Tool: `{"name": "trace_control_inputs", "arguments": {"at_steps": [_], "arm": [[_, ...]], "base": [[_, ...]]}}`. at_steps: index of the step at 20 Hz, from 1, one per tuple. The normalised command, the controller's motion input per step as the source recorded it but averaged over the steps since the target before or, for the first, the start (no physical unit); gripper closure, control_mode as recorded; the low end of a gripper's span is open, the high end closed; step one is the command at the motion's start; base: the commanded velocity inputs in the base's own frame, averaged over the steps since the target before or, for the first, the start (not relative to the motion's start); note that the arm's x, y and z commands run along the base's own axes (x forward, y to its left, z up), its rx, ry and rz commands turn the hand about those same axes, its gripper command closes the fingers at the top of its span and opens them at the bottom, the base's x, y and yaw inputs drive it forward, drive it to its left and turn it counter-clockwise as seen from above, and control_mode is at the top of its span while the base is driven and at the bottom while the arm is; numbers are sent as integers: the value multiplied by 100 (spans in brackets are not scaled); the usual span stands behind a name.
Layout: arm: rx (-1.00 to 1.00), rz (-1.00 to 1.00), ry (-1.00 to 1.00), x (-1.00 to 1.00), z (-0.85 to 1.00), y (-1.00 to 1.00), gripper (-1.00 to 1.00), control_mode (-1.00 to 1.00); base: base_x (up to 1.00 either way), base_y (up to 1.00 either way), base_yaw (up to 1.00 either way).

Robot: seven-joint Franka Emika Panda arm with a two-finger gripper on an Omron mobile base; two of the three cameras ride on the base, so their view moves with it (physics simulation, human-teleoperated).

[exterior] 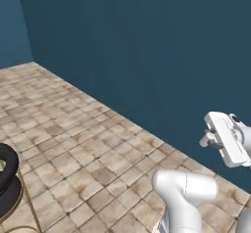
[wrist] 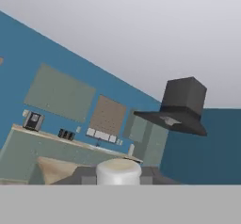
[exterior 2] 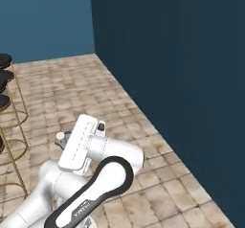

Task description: Pick up the marshmallow and place it in the cup of hot chocolate on the dining counter.

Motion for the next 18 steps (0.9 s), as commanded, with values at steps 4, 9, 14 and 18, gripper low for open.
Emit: {"name": "trace_control_inputs", "arguments": {"at_steps": [4, 9, 14, 18], "arm": [[0, 0, 0, 0, 0, 0, 100, 100], [0, 0, 0, 0, 0, 0, 100, 100], [0, 0, 0, 0, 0, 0, 100, 100], [0, 0, 0, 0, 0, 0, 100, 100]], "base": [[100, -35, 57], [100, -39, 57], [100, -41, 55], [100, -41, 54]]}}
